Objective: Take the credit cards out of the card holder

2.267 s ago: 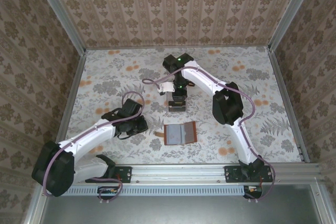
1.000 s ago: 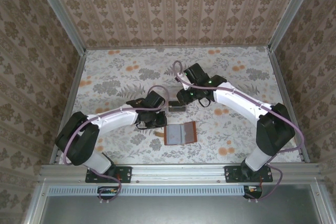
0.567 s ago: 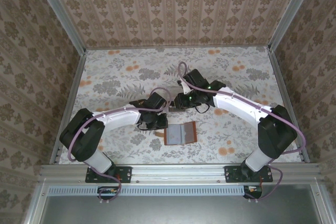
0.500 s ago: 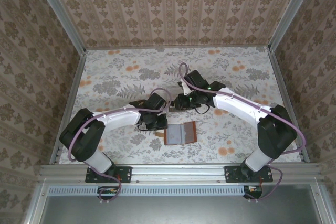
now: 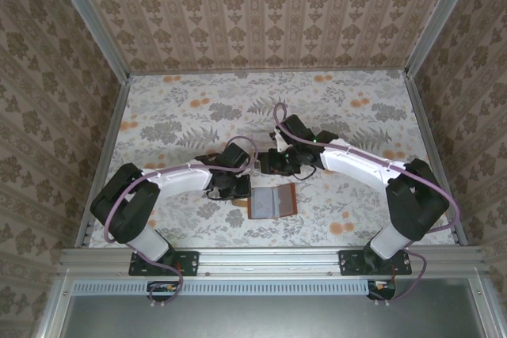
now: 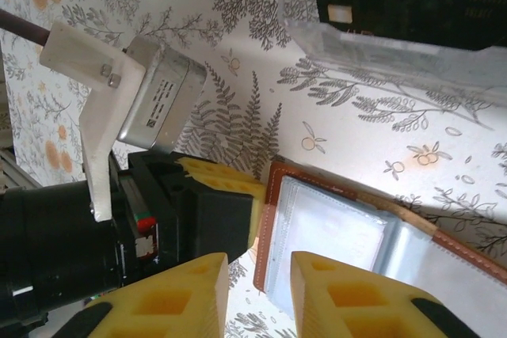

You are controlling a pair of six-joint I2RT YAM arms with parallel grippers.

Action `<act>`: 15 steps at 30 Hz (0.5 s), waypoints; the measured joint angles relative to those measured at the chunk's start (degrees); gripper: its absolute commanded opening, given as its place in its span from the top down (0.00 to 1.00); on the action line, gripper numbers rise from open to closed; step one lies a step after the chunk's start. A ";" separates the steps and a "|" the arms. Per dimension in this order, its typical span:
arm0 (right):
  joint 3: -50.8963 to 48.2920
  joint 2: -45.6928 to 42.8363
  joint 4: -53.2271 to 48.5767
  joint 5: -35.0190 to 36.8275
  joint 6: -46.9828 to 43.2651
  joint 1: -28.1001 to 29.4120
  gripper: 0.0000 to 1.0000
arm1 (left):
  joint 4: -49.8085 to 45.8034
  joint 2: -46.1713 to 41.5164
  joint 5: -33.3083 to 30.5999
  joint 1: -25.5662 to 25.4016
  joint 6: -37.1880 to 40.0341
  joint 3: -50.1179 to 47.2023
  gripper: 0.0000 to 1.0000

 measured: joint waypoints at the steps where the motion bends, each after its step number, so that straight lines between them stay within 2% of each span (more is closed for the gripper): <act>1: -0.31 0.11 0.42 -0.33 0.44 0.28 0.76 | 0.00 0.13 0.09 0.00 -0.02 -0.09 0.90; 15: -4.76 1.36 2.58 -2.34 4.50 4.17 0.78 | -0.50 -0.46 0.11 0.00 0.00 -0.42 0.89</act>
